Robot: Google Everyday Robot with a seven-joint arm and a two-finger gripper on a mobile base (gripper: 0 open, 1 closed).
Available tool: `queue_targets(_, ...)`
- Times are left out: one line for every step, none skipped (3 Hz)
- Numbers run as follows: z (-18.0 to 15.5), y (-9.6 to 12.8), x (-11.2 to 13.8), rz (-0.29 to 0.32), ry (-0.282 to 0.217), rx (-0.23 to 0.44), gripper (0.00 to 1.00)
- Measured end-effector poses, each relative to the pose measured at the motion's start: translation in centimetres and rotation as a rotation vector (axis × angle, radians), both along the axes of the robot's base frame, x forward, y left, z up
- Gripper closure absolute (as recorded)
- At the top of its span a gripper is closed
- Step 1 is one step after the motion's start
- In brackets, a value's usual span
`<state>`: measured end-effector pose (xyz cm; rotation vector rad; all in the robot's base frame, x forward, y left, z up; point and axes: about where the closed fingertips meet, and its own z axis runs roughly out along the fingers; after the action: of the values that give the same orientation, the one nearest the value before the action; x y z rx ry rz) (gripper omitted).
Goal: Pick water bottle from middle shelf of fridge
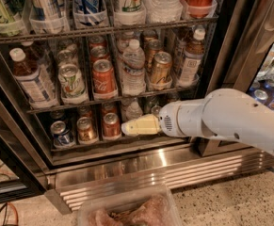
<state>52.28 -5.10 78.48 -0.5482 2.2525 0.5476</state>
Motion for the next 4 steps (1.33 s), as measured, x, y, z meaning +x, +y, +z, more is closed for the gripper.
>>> queue_targets(1.1,1.8,2.0,-0.015,-0.108,0.049,0.0)
queue_targets(3.0,2.8,3.7,-0.022,-0.212,0.072,0.11)
queue_targets(4.1,3.4,4.6,-0.031,-0.27,0.088,0.15)
queue_targets(5.1,3.5,5.4,-0.042,-0.321,0.086,0.17)
